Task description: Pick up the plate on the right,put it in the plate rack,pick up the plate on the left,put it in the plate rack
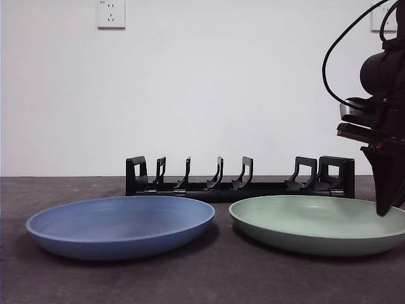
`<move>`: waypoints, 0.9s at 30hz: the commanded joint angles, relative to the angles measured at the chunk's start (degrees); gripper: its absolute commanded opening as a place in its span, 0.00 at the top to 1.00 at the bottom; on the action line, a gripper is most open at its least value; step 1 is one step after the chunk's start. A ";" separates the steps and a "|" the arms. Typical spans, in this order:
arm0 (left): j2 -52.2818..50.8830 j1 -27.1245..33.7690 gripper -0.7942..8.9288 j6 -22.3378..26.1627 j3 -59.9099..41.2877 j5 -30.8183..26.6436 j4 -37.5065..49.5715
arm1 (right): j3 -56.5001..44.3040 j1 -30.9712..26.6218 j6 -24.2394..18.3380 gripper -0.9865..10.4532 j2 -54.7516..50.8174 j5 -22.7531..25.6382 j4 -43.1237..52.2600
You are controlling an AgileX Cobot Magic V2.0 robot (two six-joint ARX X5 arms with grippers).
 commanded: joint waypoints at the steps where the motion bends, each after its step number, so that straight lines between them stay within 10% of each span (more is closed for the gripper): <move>1: 0.02 -0.81 0.27 0.72 -0.02 0.20 -0.02 | 0.24 -0.04 0.44 0.92 0.48 0.48 0.07; 27: 7.76 -14.53 0.27 20.52 0.00 -23.10 6.51 | 23.26 1.22 -1.51 0.92 -13.75 -9.53 -25.75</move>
